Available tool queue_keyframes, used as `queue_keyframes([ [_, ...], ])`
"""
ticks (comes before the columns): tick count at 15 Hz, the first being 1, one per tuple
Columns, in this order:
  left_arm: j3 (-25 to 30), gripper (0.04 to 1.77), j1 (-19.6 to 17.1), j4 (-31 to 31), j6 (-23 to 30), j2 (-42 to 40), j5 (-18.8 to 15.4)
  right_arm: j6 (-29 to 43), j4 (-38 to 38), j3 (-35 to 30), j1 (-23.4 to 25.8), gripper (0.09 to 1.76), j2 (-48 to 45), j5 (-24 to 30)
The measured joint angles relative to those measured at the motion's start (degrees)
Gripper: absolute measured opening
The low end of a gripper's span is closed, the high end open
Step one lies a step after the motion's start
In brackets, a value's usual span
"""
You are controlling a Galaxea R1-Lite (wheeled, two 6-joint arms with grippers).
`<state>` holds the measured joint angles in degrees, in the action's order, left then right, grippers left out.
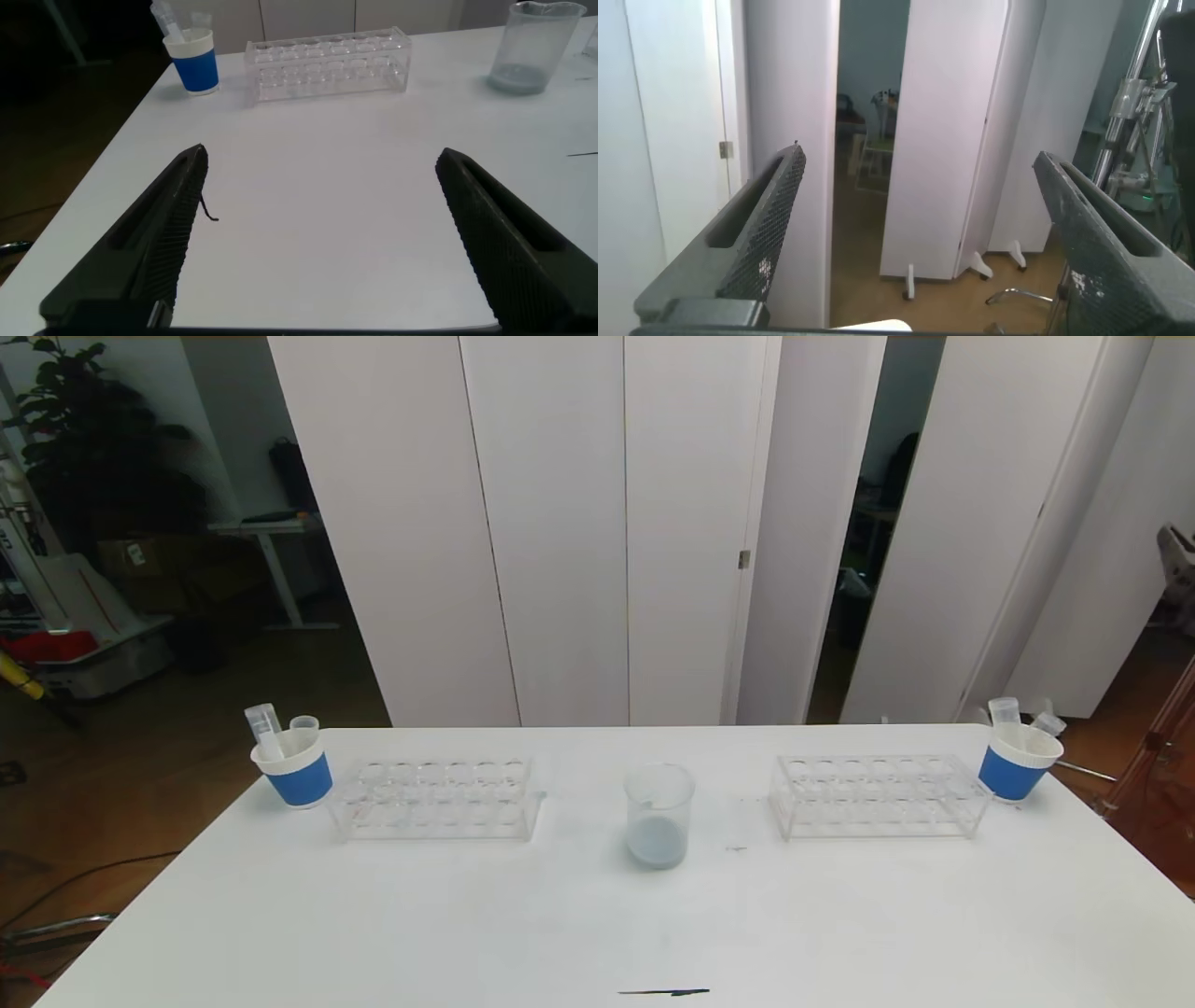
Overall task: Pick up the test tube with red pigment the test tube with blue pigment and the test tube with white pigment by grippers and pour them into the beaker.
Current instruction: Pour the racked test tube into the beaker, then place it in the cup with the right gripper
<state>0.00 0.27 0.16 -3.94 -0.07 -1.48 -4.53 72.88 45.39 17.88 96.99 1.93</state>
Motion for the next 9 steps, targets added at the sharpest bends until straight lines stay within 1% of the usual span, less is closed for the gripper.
queue_keyframes([
  [3, 0.0, 1.74, 0.0, 0.0, 0.0, 0.0, 0.0, 3.4, -16.7, -4.0, -0.3, 1.74, -16.6, 4.6],
  [5, 0.0, 1.74, 0.0, 0.0, 0.0, 0.0, 0.0, 5.4, -28.3, -6.0, -1.9, 1.74, -27.6, 7.1],
  [7, 0.0, 1.74, 0.0, 0.0, 0.0, 0.0, 0.0, 6.8, -39.5, -7.5, -4.9, 1.74, -39.2, 8.3],
  [9, 0.0, 1.74, 0.0, 0.0, 0.0, 0.0, 0.0, 7.3, -50.3, -8.6, -9.0, 1.74, -50.7, 8.8],
])
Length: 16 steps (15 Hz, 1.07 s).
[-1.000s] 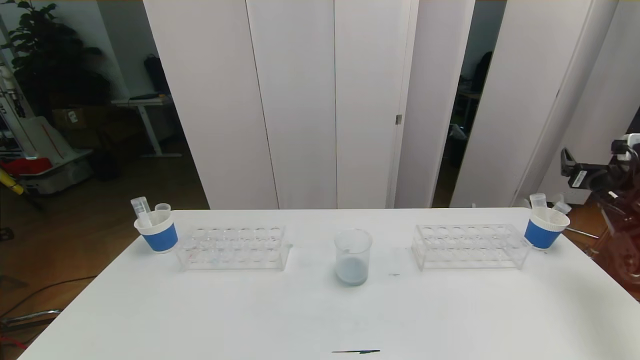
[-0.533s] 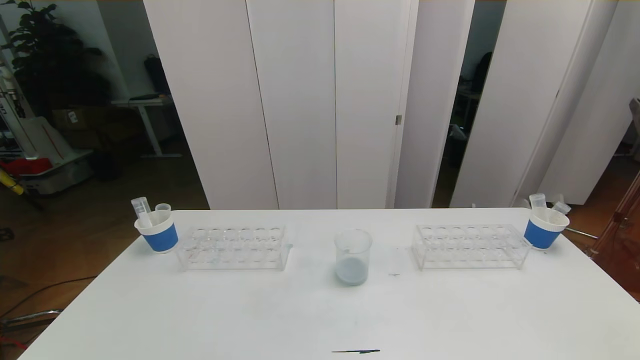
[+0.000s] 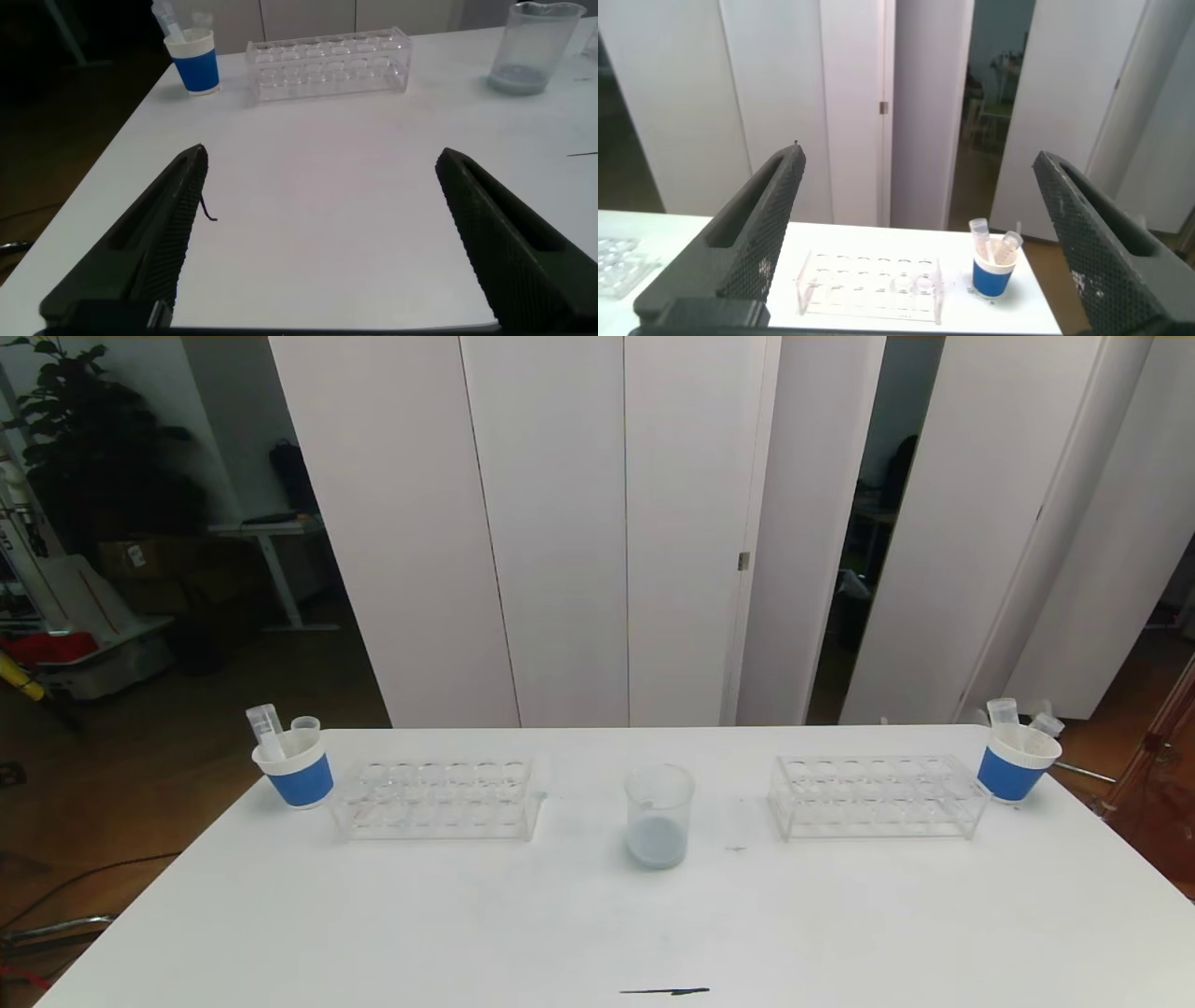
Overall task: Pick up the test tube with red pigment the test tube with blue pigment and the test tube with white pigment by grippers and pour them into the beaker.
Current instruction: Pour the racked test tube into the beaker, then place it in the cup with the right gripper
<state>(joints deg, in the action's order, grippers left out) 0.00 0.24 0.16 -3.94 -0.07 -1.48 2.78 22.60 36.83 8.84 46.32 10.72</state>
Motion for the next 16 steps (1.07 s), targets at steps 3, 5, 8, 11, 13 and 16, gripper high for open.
queue_keyframes([
  [3, 0.0, 1.74, 0.0, 0.0, 0.0, 0.0, 0.0, 0.2, -18.1, -1.1, -5.5, 1.74, -17.3, 0.3],
  [5, 0.0, 1.74, 0.0, 0.0, 0.0, 0.0, 0.0, 0.7, -26.8, -3.2, -7.5, 1.74, -27.4, -0.6],
  [8, 0.0, 1.74, 0.0, 0.0, 0.0, 0.0, 0.0, 1.9, -29.9, -11.7, -8.7, 1.74, -36.6, -3.1],
  [11, 0.0, 1.74, 0.0, 0.0, 0.0, 0.0, 0.0, 2.2, -30.0, -20.6, -8.8, 1.74, -42.5, -3.7],
  [13, 0.0, 1.74, 0.0, 0.0, 0.0, 0.0, 0.0, 2.3, -29.2, -26.0, -8.8, 1.74, -44.8, -5.2],
  [16, 0.0, 1.74, 0.0, 0.0, 0.0, 0.0, 0.0, 2.1, -25.6, -32.4, -8.8, 1.74, -46.1, -6.3],
])
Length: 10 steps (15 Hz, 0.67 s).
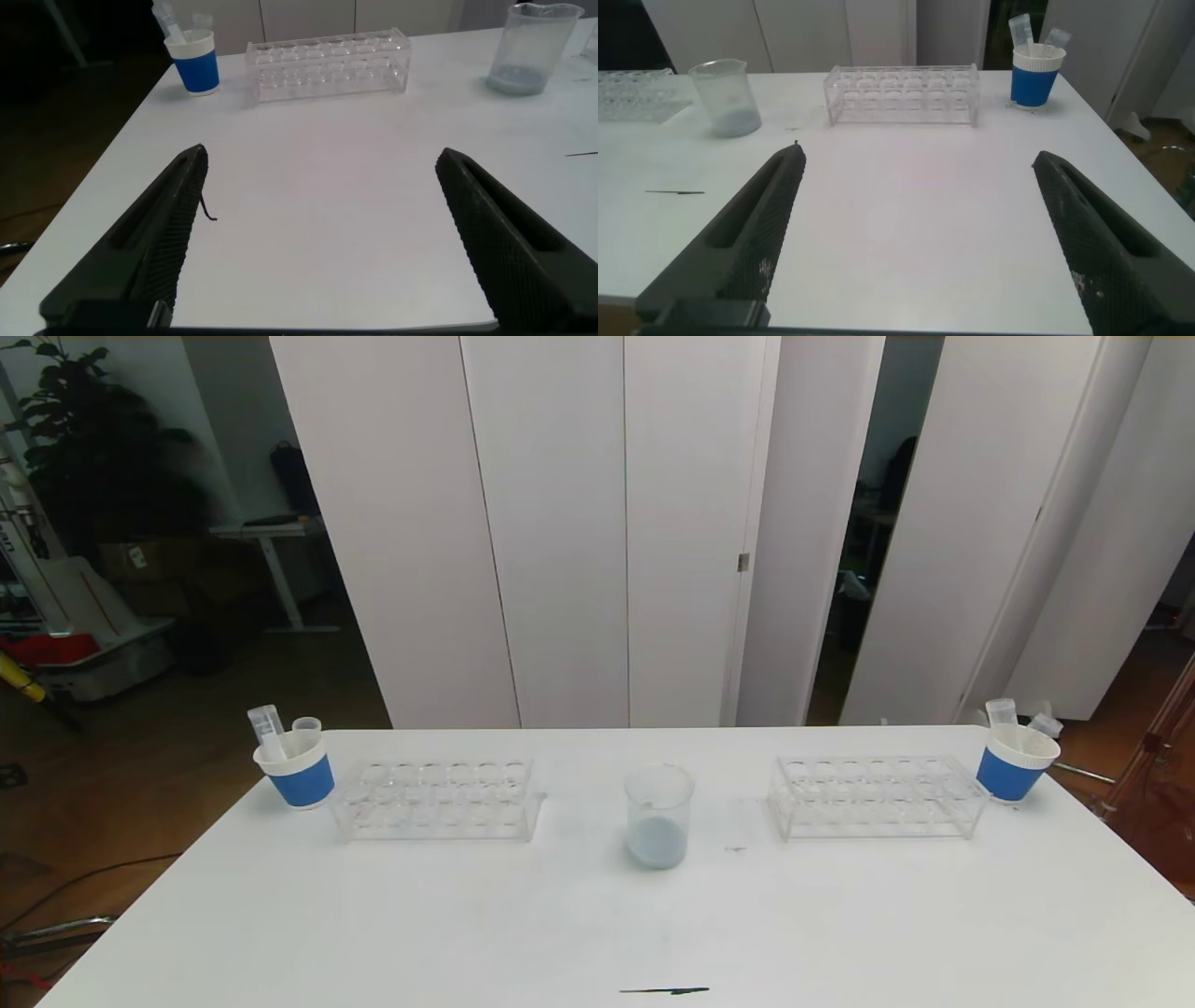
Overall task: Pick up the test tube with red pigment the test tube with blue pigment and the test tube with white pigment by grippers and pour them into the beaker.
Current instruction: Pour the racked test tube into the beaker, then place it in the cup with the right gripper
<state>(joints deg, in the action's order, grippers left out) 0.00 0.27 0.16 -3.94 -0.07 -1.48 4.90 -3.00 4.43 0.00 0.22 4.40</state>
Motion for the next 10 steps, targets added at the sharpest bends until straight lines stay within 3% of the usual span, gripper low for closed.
queue_keyframes([
  [4, 0.0, 1.74, 0.0, 0.0, 0.0, 0.0, 0.0, 0.1, 0.2, -1.8, 0.0, 1.74, -0.3, -0.6],
  [6, 0.0, 1.74, 0.0, 0.0, 0.0, 0.0, 0.0, -1.7, 0.1, -2.1, 0.0, 1.74, -0.3, -5.1],
  [10, 0.0, 1.74, 0.0, 0.0, 0.0, 0.0, 0.0, -3.3, 0.4, -3.0, 0.1, 1.74, -0.3, -4.8],
])
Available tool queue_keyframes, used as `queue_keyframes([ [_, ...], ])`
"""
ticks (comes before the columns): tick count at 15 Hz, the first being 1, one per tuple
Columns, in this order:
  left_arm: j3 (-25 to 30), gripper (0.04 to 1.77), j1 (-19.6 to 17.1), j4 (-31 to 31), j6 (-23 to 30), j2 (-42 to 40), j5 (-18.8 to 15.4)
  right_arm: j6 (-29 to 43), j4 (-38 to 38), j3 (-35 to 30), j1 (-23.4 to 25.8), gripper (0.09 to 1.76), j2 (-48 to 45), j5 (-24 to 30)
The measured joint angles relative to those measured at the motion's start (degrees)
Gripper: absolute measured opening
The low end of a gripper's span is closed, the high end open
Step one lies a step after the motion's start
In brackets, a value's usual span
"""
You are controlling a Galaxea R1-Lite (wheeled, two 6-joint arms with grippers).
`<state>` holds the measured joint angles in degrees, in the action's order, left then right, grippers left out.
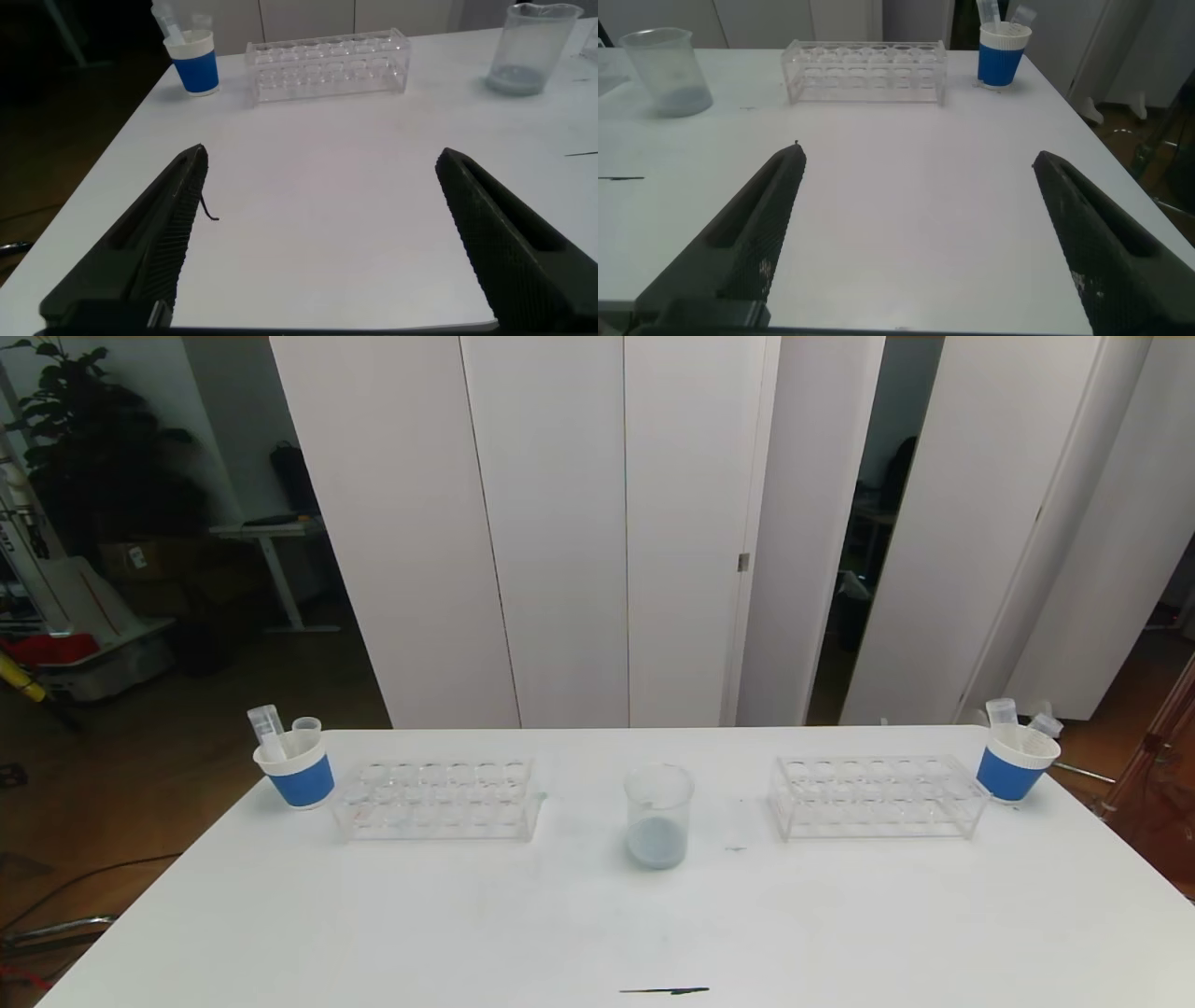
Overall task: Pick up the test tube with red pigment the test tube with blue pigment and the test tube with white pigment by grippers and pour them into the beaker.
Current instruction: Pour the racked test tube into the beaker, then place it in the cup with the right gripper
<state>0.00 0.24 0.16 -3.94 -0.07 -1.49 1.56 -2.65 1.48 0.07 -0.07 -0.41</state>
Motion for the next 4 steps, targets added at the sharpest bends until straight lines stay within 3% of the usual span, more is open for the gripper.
queue_keyframes([
  [4, 0.0, 1.74, 0.0, 0.0, 0.0, 0.0, 0.0, 0.0, 0.0, -0.1, 0.0, 1.74, 0.0, 0.0],
])
